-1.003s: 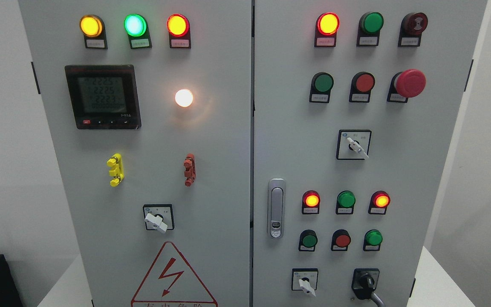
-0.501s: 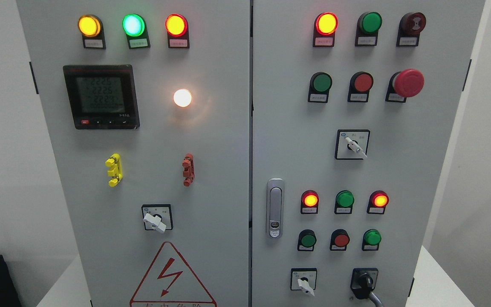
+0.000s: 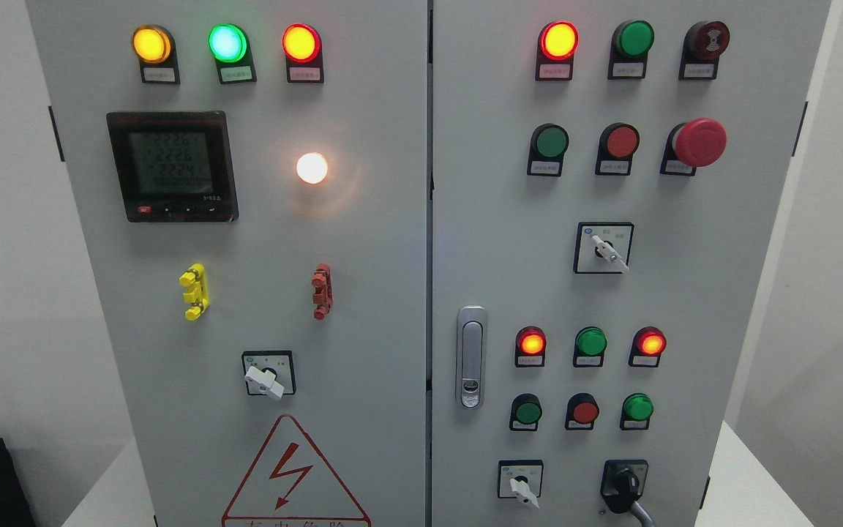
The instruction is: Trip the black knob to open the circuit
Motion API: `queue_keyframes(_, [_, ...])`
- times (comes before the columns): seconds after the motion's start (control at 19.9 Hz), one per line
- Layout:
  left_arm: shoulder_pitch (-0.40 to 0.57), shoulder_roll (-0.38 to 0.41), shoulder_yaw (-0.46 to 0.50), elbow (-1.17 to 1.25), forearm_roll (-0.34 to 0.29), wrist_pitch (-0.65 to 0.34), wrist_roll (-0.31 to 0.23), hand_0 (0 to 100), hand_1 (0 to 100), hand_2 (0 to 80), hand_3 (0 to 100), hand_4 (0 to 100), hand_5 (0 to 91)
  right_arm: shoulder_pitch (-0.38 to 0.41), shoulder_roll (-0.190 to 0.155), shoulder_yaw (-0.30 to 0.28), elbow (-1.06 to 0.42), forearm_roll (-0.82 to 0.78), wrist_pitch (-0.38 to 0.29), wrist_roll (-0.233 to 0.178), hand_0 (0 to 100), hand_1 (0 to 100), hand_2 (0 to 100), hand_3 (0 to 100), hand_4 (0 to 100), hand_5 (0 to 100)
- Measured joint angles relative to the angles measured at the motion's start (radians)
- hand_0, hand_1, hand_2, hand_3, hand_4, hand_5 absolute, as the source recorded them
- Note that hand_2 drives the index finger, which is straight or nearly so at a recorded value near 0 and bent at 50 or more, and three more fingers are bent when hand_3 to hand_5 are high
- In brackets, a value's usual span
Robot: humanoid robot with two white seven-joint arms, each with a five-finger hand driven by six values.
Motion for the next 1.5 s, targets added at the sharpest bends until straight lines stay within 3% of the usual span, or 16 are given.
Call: queue_keyframes(1.5, [0.0, 0.0, 0.0, 0.0, 0.0, 0.001, 0.0, 12, 39, 0.0, 0, 0, 0.0, -0.005, 0.008, 0.013, -0.006, -0.001, -0.008, 0.012, 0, 3, 2, 100, 93, 85])
